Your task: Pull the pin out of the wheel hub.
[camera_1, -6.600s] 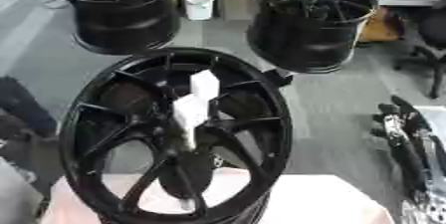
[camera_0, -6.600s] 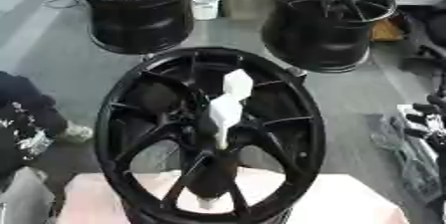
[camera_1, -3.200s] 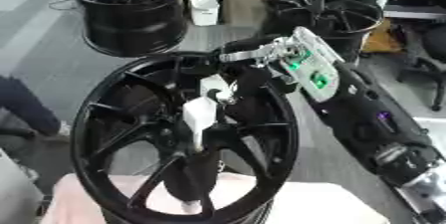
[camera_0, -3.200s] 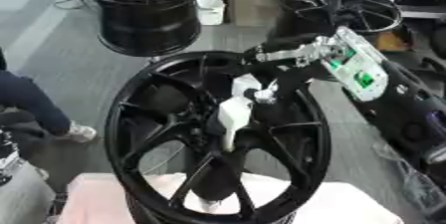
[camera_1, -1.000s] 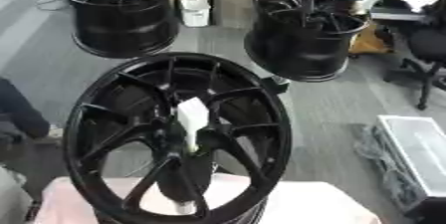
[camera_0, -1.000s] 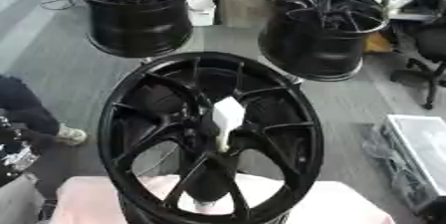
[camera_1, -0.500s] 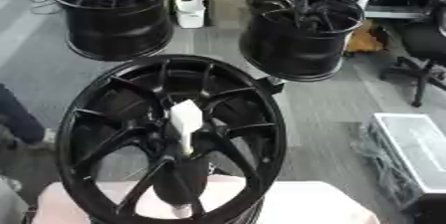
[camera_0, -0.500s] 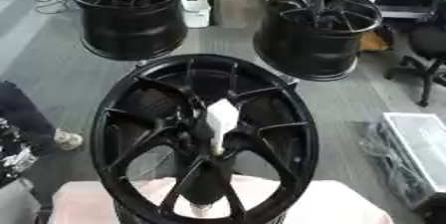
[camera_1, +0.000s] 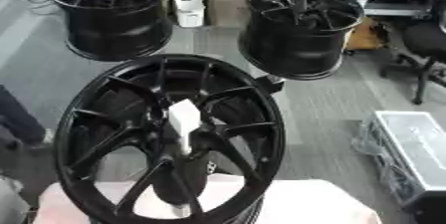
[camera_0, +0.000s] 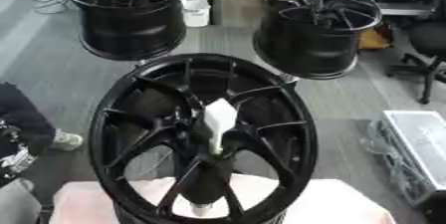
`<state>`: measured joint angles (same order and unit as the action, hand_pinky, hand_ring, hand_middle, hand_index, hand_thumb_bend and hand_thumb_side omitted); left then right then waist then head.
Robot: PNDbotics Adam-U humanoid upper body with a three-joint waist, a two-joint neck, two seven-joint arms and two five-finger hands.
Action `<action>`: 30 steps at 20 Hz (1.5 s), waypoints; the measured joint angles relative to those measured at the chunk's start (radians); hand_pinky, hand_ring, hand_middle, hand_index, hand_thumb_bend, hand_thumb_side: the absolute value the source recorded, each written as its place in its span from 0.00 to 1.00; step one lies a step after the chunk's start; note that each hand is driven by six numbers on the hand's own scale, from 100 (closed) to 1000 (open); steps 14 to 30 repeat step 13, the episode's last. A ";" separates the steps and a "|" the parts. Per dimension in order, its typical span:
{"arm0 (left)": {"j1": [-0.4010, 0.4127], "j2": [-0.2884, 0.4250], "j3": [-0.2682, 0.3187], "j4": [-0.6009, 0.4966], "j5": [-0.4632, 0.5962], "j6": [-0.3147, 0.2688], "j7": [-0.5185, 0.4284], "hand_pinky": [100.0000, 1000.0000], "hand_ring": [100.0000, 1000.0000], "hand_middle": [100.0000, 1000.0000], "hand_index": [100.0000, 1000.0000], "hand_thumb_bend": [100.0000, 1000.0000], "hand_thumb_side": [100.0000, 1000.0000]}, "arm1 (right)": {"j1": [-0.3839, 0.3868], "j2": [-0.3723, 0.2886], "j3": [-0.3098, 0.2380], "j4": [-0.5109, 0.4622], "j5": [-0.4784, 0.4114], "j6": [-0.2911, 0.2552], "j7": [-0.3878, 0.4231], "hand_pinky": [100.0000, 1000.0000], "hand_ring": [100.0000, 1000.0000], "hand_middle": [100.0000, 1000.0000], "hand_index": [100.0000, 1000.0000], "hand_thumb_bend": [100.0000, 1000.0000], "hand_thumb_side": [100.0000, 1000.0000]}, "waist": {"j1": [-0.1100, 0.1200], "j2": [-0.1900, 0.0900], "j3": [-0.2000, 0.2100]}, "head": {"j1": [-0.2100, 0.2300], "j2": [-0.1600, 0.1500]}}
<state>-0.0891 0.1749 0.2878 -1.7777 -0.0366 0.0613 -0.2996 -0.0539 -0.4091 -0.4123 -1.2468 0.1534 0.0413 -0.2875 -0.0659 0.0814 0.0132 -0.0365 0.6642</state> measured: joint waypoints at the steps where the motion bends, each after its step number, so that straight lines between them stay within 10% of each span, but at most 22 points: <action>1: 0.000 0.000 0.000 0.000 0.000 0.000 0.000 0.41 0.48 0.66 0.71 0.77 0.35 | 0.000 0.011 -0.001 -0.045 0.011 0.002 -0.001 0.72 0.86 0.89 0.99 0.00 0.62 | 0.001 0.000 0.000 | 0.000 0.000; 13: -0.002 -0.009 0.001 -0.001 0.002 0.001 0.001 0.42 0.48 0.66 0.71 0.77 0.35 | -0.001 0.185 0.088 -0.502 -0.016 -0.015 0.062 0.68 0.82 0.87 0.98 0.00 0.65 | 0.014 0.001 -0.009 | 0.006 0.000; 30: -0.002 -0.009 0.001 -0.001 0.002 0.001 0.001 0.42 0.48 0.66 0.71 0.77 0.35 | -0.001 0.185 0.088 -0.502 -0.016 -0.015 0.062 0.68 0.82 0.87 0.98 0.00 0.65 | 0.014 0.001 -0.009 | 0.006 0.000</action>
